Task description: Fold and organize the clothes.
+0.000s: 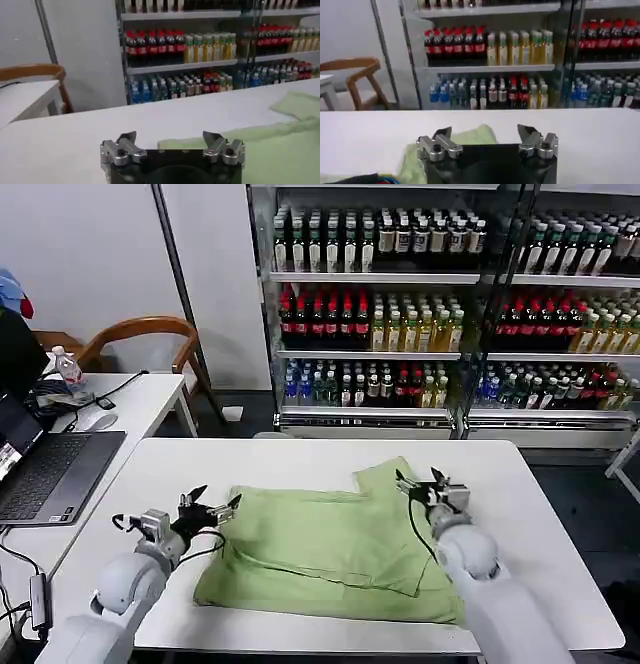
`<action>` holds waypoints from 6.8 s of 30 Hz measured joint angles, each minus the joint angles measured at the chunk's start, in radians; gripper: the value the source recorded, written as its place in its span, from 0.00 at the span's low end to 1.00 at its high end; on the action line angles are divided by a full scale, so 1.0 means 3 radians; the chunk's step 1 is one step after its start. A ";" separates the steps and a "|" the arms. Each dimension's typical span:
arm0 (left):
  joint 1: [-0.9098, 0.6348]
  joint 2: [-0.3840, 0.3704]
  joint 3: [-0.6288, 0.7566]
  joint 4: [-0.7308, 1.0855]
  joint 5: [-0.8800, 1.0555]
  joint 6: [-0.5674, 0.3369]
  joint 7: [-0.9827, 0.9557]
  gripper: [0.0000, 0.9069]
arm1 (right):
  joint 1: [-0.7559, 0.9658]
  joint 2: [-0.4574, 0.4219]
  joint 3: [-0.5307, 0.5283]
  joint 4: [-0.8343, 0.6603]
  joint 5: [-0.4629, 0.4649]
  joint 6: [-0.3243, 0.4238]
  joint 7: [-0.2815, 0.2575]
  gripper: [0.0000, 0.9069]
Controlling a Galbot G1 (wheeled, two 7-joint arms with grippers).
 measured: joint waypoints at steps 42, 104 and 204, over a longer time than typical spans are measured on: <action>-0.0719 -0.0189 0.0536 0.1060 -0.0129 -0.0040 0.0016 0.06 | 0.0799 0.0499 -0.0135 -0.1536 -0.0239 0.0167 -0.0273 0.00; 0.0787 0.0220 -0.0316 -0.0577 -0.0470 -0.0191 0.0127 0.04 | -0.1819 -0.0761 0.0674 0.2046 0.0270 0.0006 0.0019 0.00; 0.1723 -0.0137 -0.1314 -0.1711 0.0030 0.0452 -0.0849 0.04 | -0.2961 -0.0547 0.1324 0.2858 -0.0638 0.0342 -0.0011 1.00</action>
